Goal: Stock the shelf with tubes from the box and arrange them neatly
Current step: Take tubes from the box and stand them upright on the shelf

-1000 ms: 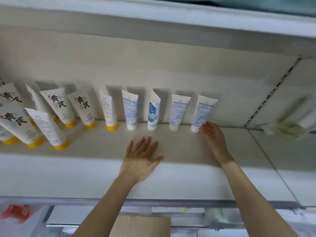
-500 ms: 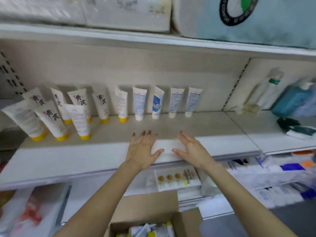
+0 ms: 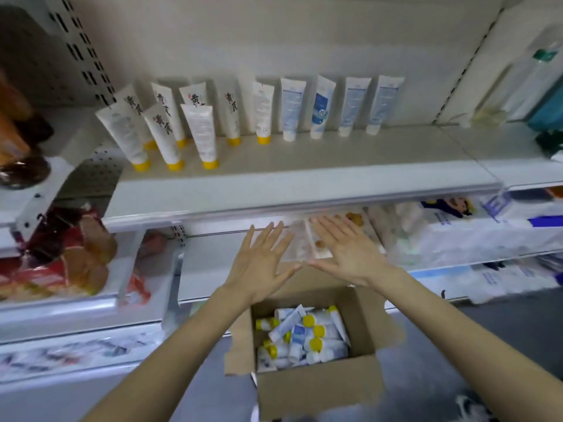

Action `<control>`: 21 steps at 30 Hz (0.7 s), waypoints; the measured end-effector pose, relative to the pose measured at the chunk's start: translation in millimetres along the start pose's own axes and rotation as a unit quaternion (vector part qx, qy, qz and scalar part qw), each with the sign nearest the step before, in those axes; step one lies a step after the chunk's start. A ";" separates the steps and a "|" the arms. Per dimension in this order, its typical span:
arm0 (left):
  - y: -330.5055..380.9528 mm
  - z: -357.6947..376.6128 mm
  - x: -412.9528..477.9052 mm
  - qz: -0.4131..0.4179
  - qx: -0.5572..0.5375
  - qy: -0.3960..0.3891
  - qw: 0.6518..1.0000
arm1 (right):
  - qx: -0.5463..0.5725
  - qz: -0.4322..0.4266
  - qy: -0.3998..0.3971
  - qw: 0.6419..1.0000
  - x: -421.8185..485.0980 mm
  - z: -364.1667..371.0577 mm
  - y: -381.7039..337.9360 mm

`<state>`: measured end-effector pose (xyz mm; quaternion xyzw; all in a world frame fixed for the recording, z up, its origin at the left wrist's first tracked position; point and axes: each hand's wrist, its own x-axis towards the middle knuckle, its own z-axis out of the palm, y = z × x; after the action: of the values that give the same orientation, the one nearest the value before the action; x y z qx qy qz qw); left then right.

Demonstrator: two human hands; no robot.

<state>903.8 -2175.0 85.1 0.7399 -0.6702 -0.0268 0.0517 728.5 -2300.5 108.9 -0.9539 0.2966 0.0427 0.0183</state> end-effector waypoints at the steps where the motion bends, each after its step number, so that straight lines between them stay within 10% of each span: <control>1: 0.6 7.6 -5.7 -0.005 0.004 -0.005 1.000 | 0.008 -0.008 -0.008 1.000 -3.4 9.3 -1.7; 21: 6.6 210.5 -117.3 -0.252 -0.167 -0.209 0.930 | 0.261 0.134 -0.333 0.896 -54.8 240.7 -20.5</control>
<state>862.6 -2067.5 -126.7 0.8429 -0.4430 -0.3044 0.0248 678.2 -2238.2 -125.5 -0.7960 0.3988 0.2808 0.3584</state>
